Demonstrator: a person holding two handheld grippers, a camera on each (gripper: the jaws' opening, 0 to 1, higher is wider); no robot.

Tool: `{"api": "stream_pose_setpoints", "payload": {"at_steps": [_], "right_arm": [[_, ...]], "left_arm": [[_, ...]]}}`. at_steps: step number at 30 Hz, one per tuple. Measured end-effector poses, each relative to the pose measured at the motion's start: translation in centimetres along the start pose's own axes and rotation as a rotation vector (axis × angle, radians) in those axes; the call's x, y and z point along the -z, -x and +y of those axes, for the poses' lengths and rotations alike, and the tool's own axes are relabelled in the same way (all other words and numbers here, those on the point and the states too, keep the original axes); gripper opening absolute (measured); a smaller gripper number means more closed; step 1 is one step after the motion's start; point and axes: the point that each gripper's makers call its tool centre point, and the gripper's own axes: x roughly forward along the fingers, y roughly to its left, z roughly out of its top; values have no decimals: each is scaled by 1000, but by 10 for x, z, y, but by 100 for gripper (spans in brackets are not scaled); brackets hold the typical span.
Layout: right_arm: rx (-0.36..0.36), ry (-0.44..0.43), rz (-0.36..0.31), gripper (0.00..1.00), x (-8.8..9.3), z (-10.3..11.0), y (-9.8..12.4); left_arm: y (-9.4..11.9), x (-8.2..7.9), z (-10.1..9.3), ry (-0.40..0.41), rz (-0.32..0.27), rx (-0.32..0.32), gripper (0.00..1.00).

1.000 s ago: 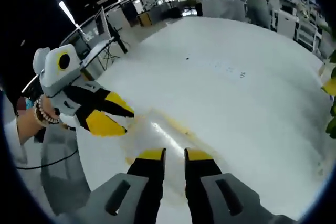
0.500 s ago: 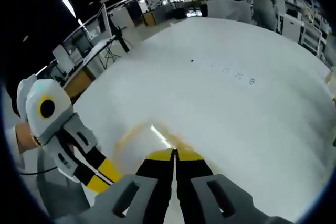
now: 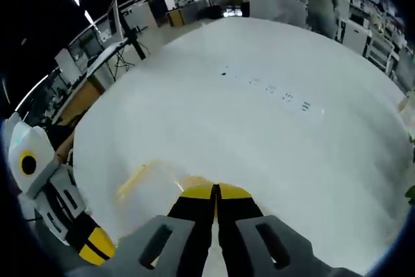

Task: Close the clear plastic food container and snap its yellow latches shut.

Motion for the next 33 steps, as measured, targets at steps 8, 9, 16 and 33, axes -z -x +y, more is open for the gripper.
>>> {"api": "stream_pose_setpoints", "payload": {"at_steps": [8, 9, 16, 33], "right_arm": [[3, -27, -9, 0, 4, -3, 1], [3, -28, -9, 0, 3, -3, 1], [31, 12, 0, 0, 10, -5, 4], [-154, 225, 116, 13, 13, 12, 32]], "left_arm": [[10, -44, 12, -5, -183, -56, 0], [9, -46, 20, 12, -186, -76, 0], [-1, -13, 35, 127, -60, -79, 0], [12, 6, -2, -460, 46, -67, 25]]}}
